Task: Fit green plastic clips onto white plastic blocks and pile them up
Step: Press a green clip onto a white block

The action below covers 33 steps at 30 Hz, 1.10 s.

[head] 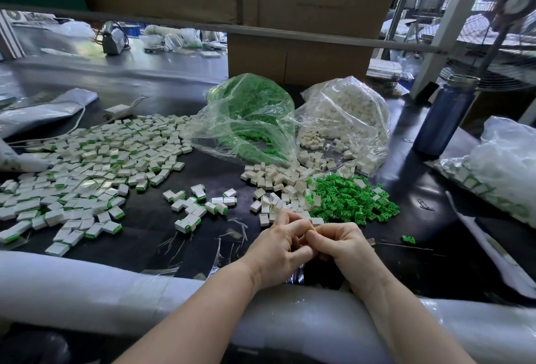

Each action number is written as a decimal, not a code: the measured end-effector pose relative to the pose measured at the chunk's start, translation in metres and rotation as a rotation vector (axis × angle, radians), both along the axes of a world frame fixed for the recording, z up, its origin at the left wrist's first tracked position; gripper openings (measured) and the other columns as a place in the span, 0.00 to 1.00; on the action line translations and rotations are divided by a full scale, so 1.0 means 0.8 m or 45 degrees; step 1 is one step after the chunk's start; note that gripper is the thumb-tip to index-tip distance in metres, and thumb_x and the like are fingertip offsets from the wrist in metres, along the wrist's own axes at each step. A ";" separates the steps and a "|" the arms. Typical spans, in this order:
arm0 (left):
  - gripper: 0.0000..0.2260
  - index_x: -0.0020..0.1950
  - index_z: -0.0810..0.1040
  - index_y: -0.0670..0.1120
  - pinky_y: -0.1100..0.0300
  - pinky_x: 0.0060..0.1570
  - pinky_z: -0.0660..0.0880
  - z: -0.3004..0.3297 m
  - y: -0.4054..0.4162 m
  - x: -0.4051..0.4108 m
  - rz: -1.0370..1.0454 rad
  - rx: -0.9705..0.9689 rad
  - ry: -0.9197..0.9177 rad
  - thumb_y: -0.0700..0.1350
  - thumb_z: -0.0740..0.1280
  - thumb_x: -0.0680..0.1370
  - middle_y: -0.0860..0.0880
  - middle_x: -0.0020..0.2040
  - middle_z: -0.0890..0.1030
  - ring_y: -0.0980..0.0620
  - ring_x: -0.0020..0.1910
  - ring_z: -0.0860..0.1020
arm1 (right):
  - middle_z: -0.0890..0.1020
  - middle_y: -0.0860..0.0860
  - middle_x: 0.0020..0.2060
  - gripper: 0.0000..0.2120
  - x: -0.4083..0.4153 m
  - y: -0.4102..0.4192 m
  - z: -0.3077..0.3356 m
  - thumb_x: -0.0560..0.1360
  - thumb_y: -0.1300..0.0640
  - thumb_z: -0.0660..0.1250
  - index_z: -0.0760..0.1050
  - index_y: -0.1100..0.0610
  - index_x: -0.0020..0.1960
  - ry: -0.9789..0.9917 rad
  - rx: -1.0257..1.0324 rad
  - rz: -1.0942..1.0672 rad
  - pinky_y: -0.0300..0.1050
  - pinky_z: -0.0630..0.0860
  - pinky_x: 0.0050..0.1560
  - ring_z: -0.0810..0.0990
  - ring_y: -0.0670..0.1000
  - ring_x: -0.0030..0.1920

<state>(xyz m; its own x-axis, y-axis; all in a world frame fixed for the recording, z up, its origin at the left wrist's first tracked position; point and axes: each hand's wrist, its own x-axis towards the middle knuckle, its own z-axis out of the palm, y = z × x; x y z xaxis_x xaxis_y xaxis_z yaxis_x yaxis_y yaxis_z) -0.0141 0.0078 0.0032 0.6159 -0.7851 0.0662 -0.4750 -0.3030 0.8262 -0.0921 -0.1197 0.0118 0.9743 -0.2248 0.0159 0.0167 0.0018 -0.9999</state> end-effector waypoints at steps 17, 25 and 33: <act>0.04 0.47 0.77 0.51 0.56 0.52 0.75 0.003 0.001 -0.002 0.063 -0.210 -0.013 0.42 0.67 0.76 0.48 0.54 0.69 0.49 0.43 0.75 | 0.79 0.56 0.30 0.17 0.006 0.003 -0.003 0.70 0.51 0.66 0.81 0.65 0.43 -0.082 -0.075 -0.094 0.36 0.72 0.32 0.75 0.49 0.31; 0.05 0.51 0.79 0.42 0.67 0.49 0.70 -0.001 -0.002 0.003 0.189 -0.216 -0.061 0.40 0.67 0.76 0.46 0.54 0.70 0.54 0.42 0.70 | 0.84 0.56 0.34 0.04 0.002 -0.002 -0.004 0.70 0.67 0.70 0.82 0.59 0.40 -0.122 -0.143 -0.298 0.41 0.79 0.36 0.82 0.51 0.36; 0.06 0.51 0.79 0.41 0.68 0.48 0.72 -0.002 -0.003 0.001 0.174 -0.170 -0.129 0.41 0.67 0.76 0.50 0.52 0.71 0.55 0.40 0.71 | 0.79 0.50 0.30 0.07 0.005 0.002 -0.004 0.71 0.66 0.70 0.78 0.57 0.36 -0.098 -0.475 -0.354 0.35 0.73 0.36 0.75 0.44 0.32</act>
